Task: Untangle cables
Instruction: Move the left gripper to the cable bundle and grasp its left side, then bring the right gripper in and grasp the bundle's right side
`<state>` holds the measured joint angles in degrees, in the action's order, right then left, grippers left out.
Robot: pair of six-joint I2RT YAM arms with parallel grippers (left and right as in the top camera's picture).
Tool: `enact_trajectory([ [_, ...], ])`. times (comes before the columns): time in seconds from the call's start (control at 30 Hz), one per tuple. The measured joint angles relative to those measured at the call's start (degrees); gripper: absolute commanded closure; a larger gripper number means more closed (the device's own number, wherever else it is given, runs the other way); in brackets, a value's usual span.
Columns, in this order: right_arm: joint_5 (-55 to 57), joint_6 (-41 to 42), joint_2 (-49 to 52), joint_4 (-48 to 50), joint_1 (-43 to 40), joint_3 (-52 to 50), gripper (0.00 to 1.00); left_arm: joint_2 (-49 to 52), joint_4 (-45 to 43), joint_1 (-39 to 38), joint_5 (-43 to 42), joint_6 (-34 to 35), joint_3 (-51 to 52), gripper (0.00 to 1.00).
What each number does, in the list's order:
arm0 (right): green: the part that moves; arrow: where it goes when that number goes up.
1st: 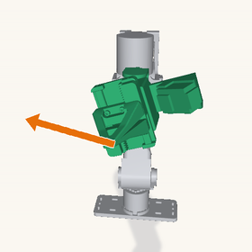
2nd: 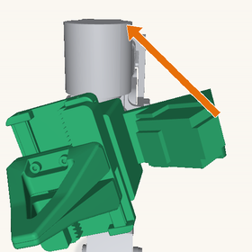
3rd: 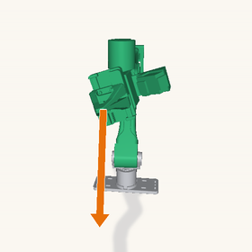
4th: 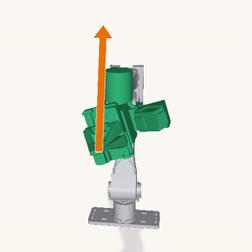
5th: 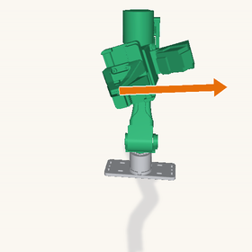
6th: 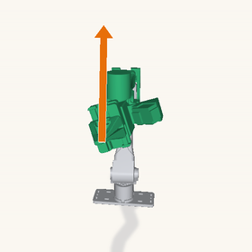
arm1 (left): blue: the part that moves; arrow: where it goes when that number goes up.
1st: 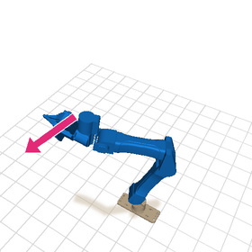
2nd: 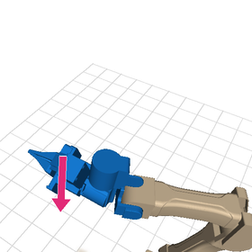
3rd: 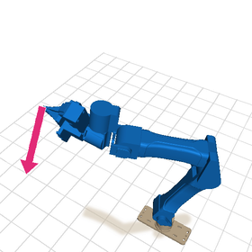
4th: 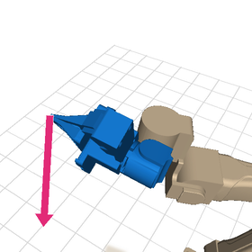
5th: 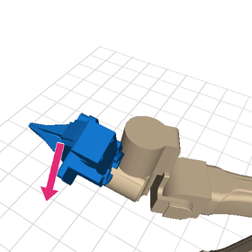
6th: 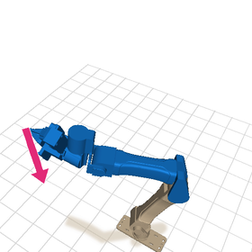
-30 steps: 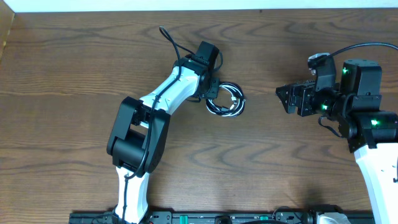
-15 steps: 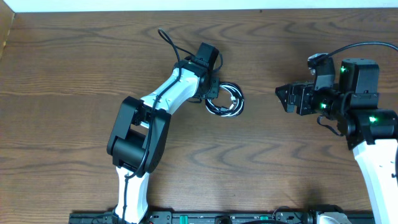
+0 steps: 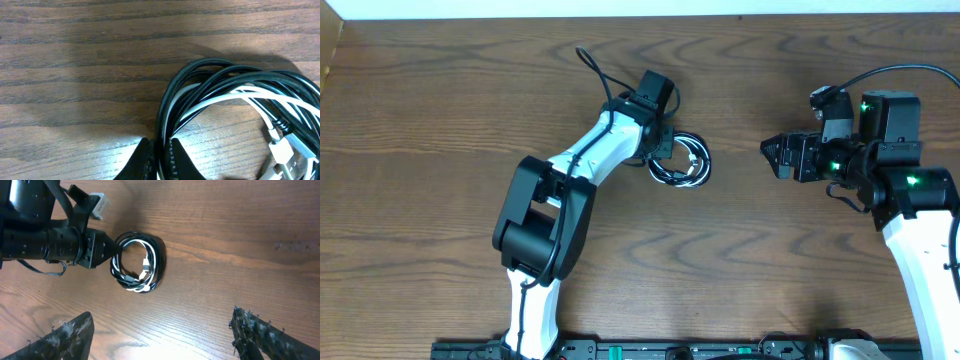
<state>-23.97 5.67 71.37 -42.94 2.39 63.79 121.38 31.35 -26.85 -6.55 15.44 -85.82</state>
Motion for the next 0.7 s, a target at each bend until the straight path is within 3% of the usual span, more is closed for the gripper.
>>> enact_trajectory([
  [0.33, 0.02, 4.57, 2.47, 1.2, 0.31, 0.0, 0.18, -1.84, -0.02, -1.07, -4.52, -0.04, 1.16, 0.93],
  [0.7, -0.04, 9.73, 8.87, 7.23, 4.68, 0.0, 0.18, -21.99, 1.2, -0.94, -17.31, -0.07, 1.77, 0.92],
])
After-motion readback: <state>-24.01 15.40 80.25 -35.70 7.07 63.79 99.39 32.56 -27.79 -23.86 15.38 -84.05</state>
